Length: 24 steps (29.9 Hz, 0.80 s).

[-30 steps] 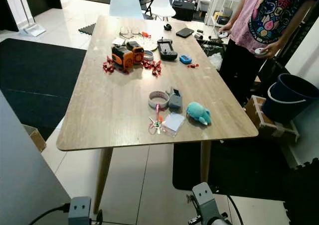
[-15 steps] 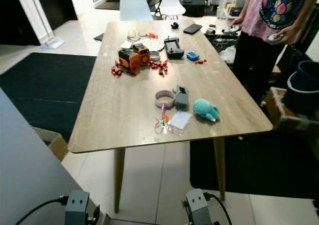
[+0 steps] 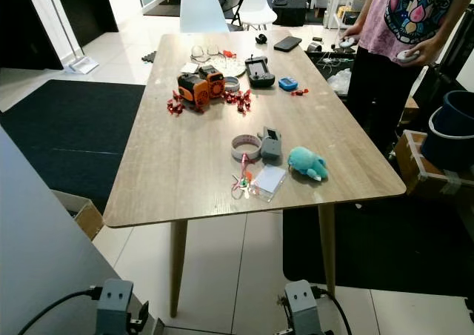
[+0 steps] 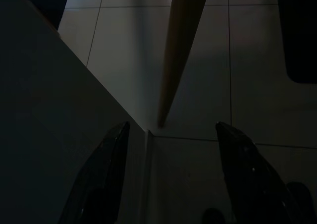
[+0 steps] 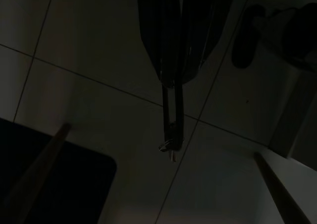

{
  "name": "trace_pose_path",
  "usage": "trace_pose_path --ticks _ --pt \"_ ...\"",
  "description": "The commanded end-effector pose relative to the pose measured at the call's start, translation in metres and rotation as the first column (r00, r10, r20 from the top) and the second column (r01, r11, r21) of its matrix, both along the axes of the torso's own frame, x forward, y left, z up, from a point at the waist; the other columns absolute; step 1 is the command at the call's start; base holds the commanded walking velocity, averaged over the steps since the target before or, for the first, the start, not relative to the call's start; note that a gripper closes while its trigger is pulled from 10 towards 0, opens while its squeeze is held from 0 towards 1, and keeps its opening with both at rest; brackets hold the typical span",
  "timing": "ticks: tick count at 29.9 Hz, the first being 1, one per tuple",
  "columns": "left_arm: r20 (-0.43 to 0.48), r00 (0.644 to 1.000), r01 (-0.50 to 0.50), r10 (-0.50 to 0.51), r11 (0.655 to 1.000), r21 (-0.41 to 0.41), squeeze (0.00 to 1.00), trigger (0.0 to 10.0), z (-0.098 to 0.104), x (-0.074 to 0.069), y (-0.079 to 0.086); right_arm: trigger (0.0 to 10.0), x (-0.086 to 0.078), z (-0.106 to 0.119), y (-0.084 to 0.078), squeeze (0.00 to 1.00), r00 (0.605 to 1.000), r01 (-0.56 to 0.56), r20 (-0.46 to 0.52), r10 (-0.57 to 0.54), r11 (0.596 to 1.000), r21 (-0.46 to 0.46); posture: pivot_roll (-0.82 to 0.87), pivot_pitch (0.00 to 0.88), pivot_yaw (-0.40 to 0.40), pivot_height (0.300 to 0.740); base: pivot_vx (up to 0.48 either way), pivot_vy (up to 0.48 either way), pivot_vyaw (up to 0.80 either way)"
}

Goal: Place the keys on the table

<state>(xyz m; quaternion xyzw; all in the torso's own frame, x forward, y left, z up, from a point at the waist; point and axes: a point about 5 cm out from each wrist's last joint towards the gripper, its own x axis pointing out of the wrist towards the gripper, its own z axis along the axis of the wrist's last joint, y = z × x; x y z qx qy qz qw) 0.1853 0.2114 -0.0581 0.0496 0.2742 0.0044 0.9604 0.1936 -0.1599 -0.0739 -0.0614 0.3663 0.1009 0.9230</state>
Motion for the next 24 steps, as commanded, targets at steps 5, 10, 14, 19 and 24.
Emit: trace_pose_path --ticks 5,10,14,19,24 --pt "-0.038 0.999 -0.009 0.007 1.0 -0.029 0.0 10.0 -0.0071 -0.0072 -0.0083 10.0 -0.0001 -0.0004 -0.0002 0.0 1.0 0.002 -0.008 -0.002 1.0 0.0 0.09 0.068 -0.006 0.74 0.0 -0.049 0.0" --pt "-0.044 0.999 -0.002 0.001 0.999 -0.034 0.0 10.0 -0.0079 -0.0076 -0.01 10.0 0.0004 -0.0001 0.0 0.0 1.0 0.001 -0.006 -0.001 1.0 0.001 0.09 0.069 -0.007 0.74 0.0 -0.29 0.0" --pt "-0.047 0.999 0.0 -0.002 0.999 -0.034 0.0 10.0 -0.0085 -0.0078 -0.0118 10.0 -0.0002 -0.0004 0.0005 0.0 1.0 -0.001 -0.007 0.001 1.0 0.002 0.09 0.068 -0.011 0.74 0.0 -0.378 0.0" --pt "-0.052 0.999 -0.002 0.0 0.999 -0.038 0.0 10.0 -0.0094 -0.0081 -0.0135 10.0 -0.0005 -0.0006 0.0004 0.0 1.0 -0.005 -0.008 0.005 1.0 0.0 0.09 0.07 -0.013 0.74 0.0 -0.402 0.0" --pt "-0.056 0.998 -0.005 0.002 0.999 -0.038 0.0 10.0 -0.0098 -0.0086 -0.0131 10.0 -0.0002 -0.0004 0.0007 0.0 1.0 -0.006 -0.007 0.006 1.0 0.0 0.09 0.072 -0.013 0.74 0.0 -0.402 0.0"
